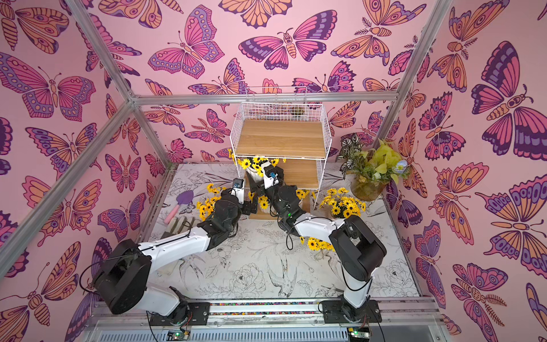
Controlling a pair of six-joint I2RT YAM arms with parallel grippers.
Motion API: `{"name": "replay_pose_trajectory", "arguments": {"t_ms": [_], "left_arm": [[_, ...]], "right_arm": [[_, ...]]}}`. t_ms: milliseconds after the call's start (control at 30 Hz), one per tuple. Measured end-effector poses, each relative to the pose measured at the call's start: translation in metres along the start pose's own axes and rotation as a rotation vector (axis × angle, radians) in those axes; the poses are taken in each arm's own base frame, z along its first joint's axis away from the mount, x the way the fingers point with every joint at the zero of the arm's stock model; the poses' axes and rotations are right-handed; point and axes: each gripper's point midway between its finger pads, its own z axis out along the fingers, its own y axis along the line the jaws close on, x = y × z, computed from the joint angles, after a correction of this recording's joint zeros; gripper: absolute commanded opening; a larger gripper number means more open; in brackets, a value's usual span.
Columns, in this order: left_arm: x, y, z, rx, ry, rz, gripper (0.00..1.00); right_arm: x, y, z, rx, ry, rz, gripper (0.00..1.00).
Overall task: Take the sunflower pots off the shelves
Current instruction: Pick up the sunflower pot from the shelf.
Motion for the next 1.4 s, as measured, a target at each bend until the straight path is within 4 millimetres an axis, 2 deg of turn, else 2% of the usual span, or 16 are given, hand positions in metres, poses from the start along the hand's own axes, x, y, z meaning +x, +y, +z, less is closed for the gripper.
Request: {"name": "replay_pose_trajectory", "arguments": {"t_ms": [167, 267, 367, 567, 667, 767, 833, 1000, 1200, 1267, 1400], "left_arm": [[-0.002, 0.000, 0.000, 0.000, -0.006, -0.003, 1.00], [-0.006, 0.006, -0.009, 0.000, -0.018, -0.013, 1.00], [-0.016, 0.013, -0.025, 0.005, -0.026, -0.018, 1.00], [-0.058, 0.028, -0.074, 0.034, -0.125, -0.064, 1.00], [-0.063, 0.035, -0.091, 0.035, -0.143, -0.083, 1.00], [-0.058, 0.037, -0.095, 0.034, -0.126, -0.077, 1.00], [-0.052, 0.037, -0.093, 0.033, -0.105, -0.070, 1.00], [-0.041, 0.036, -0.089, 0.030, -0.063, -0.057, 1.00], [-0.038, 0.035, -0.089, 0.032, -0.053, -0.052, 1.00], [-0.038, 0.035, -0.089, 0.032, -0.052, -0.052, 1.00], [-0.038, 0.035, -0.089, 0.032, -0.052, -0.052, 1.00]], "right_arm": [[0.003, 0.006, -0.012, -0.047, 0.063, -0.006, 0.50], [0.001, 0.007, -0.022, -0.064, 0.092, 0.013, 0.50], [-0.001, 0.008, -0.028, -0.078, 0.115, 0.019, 0.49], [-0.001, 0.009, -0.033, -0.092, 0.136, 0.025, 0.47], [-0.001, 0.009, -0.033, -0.092, 0.137, 0.030, 0.45], [0.000, 0.009, -0.030, -0.091, 0.134, 0.042, 0.45], [0.002, 0.011, -0.026, -0.091, 0.133, 0.049, 0.50], [0.005, 0.012, -0.011, -0.085, 0.135, 0.053, 0.73], [0.006, 0.011, -0.005, -0.070, 0.128, 0.049, 0.93], [0.007, 0.011, -0.001, -0.065, 0.126, 0.047, 0.99], [0.009, 0.012, 0.008, -0.062, 0.124, 0.031, 0.99]]}}
